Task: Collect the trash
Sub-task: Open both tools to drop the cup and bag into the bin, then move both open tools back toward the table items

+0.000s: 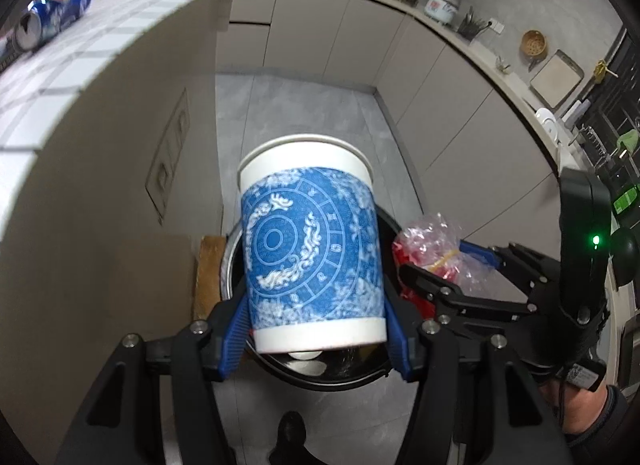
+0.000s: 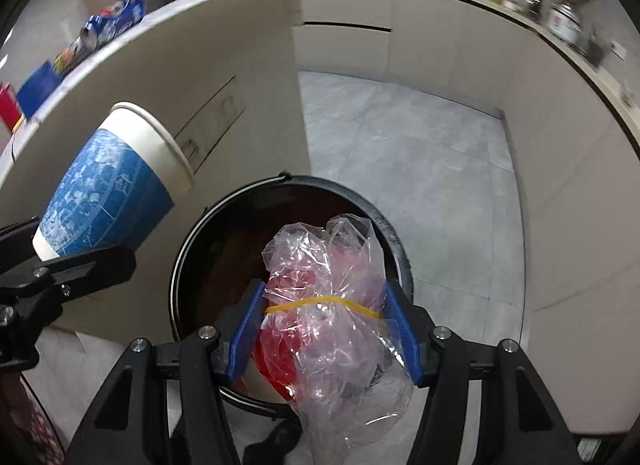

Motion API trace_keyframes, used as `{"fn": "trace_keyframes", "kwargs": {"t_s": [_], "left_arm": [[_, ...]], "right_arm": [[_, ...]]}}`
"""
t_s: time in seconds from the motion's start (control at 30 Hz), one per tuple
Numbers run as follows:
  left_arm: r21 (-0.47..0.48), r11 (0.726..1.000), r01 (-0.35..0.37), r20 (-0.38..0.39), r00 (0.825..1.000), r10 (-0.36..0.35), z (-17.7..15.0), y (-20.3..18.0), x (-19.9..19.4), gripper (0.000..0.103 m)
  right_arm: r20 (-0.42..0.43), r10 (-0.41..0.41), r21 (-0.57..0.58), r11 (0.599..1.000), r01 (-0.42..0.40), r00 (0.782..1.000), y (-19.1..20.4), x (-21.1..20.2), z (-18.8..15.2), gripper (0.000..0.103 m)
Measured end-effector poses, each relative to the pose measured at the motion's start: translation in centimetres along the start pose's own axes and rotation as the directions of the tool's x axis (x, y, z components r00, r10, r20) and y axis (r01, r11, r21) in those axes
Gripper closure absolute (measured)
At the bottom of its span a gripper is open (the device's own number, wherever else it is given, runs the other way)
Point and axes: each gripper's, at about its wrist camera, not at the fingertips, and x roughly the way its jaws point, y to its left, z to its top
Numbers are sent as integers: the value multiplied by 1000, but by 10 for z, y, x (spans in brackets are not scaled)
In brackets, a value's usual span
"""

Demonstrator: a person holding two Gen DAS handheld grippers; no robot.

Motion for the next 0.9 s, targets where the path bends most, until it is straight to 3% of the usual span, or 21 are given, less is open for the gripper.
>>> {"fn": "trace_keyframes", "kwargs": {"t_s": [0.1,0.13,0.17,0.2,0.37,0.57,0.7,0.9], "left_arm": [[20,1000,-23,-43,999,24,1,-3,10,38],[3,999,-46,-17,999,46,3,0,6,31],[-12,998,-61,6,998,61,5,4,0,16],[-24,997,-76,27,997,76,7,6,-5,13],[1,991,-131,60,990,131,16,5,-17,13],[21,991,-135,76,988,133,19,-2,-25,13],[36,989,-142,99,985,138,27,-2,-35,13],[33,990,-140,163,978,133,39,-7,-62,13]], "right_arm": [[-4,59,-59,997,-59,998,0,13,2,36],[-35,59,-90,994,-62,998,2,24,2,30],[-76,43,-107,993,-51,996,3,33,2,25],[-95,40,-109,993,-51,995,1,38,1,25],[-92,19,-23,1000,-21,996,-16,36,4,25],[-88,18,96,995,-9,996,-27,13,27,25],[-37,-11,107,994,15,999,-21,-12,42,25],[13,44,194,980,-46,999,-23,-39,60,24]]}}
